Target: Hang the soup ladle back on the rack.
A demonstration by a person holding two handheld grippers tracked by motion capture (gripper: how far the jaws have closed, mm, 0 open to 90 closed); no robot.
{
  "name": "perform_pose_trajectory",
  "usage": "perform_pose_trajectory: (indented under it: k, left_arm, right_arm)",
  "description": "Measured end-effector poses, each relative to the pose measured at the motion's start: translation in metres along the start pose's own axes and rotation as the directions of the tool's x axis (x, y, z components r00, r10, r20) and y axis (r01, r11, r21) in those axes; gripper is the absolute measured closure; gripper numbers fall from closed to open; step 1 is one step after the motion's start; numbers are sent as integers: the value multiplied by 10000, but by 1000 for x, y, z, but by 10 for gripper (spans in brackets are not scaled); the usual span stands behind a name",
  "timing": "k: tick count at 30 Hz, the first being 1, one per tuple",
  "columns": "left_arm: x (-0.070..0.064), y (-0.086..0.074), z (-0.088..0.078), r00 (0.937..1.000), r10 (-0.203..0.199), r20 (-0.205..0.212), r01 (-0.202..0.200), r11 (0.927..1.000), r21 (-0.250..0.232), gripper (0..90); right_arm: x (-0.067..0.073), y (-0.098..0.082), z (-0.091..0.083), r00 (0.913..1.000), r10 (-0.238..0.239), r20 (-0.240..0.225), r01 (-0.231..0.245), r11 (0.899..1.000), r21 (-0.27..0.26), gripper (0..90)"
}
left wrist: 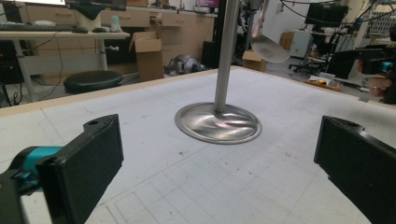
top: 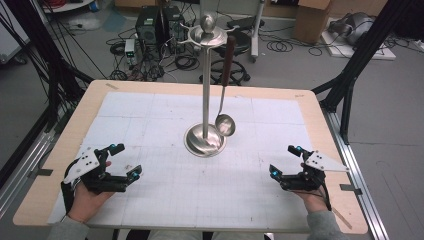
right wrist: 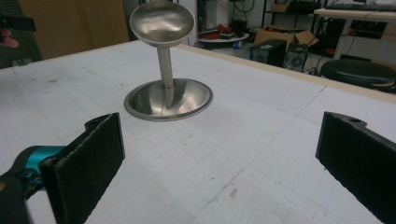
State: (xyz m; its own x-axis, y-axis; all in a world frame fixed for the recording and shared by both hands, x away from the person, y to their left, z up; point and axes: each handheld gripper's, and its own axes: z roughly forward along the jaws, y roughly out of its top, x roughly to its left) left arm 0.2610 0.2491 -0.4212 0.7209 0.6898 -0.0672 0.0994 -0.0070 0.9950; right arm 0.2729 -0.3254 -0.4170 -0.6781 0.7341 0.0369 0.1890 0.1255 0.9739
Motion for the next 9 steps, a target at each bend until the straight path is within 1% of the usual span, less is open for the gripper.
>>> perform_pose_trajectory:
  k: [1,3,6,7,9]
  left_arm:
    - [0,0,1,10000,2,-20,-2,10000,31,18]
    - [0,-1,1,10000,57,-23,-57,9999,131,18]
    - [0,-1,2,10000,38,-56,-37,9999,169,18]
    - [0,-1,2,9999,17,-106,-16,9999,141,18]
    - [0,-1,2,9999,-59,-135,60,9999,123,18]
  right_arm:
    - [0,-1,0,10000,69,-11,-69,10000,54,0]
    - [1,-2,1,10000,52,-25,-52,10000,70,0]
    - [1,-2,3,9999,104,-17,-104,9999,6,0]
    - [1,-2,3,9998,167,-86,-167,9999,3,0]
    - [0,-3,4,9999,129,-114,-129,9999,-4,0]
